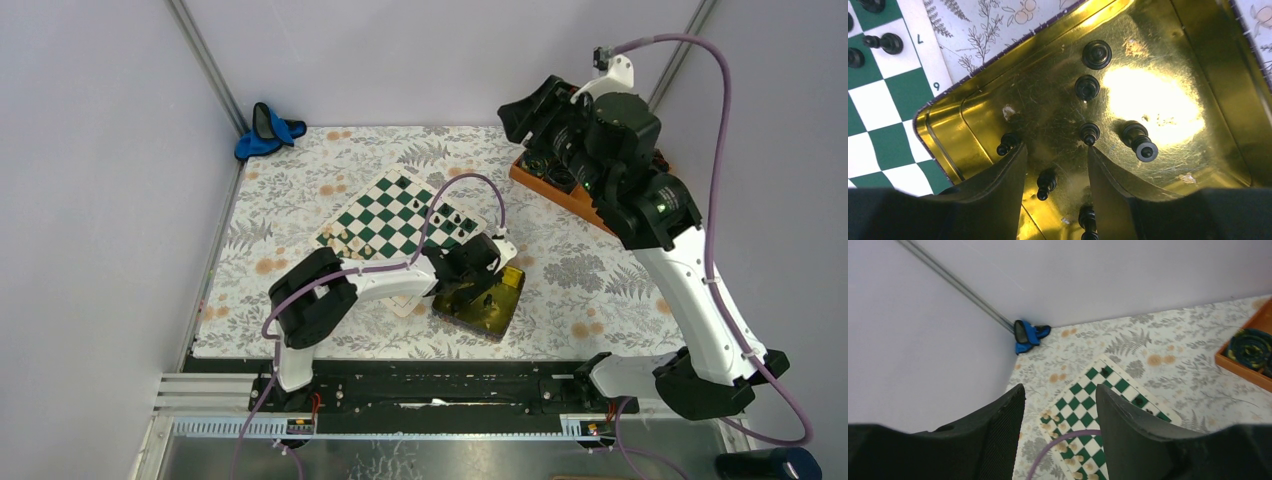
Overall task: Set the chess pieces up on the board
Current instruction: Pick up the chess piece from the storage box.
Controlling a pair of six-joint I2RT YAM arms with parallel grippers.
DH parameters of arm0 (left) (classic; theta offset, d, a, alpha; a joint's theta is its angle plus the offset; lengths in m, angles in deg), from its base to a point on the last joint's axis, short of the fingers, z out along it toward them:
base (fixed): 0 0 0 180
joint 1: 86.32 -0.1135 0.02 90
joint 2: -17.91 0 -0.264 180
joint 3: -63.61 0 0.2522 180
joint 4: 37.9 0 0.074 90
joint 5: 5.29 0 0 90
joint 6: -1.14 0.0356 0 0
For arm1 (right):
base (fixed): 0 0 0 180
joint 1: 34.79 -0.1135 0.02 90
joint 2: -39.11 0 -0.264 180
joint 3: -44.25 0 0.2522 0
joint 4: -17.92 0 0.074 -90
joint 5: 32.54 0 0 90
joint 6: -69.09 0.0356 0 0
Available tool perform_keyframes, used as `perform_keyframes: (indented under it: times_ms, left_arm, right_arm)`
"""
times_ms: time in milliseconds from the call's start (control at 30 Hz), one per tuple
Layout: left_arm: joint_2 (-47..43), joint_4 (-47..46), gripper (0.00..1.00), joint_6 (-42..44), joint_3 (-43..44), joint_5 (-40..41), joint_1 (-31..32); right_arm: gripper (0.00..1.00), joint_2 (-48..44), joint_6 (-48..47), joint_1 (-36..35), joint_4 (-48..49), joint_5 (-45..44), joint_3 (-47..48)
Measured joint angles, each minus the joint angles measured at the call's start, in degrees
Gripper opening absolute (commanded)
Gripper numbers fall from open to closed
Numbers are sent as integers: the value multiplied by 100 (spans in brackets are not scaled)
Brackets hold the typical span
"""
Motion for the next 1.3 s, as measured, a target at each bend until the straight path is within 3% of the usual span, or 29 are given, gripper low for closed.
perform_keyframes:
  times_ms: [367, 1300]
  left_arm:
    - [-105, 24, 55, 0, 212, -96, 4]
    - [219, 44, 50, -31, 369, -304, 24]
  right_arm:
    - [54, -555, -232, 0, 131, -457, -1681]
    - [53, -883, -442, 7, 345, -1067, -2212]
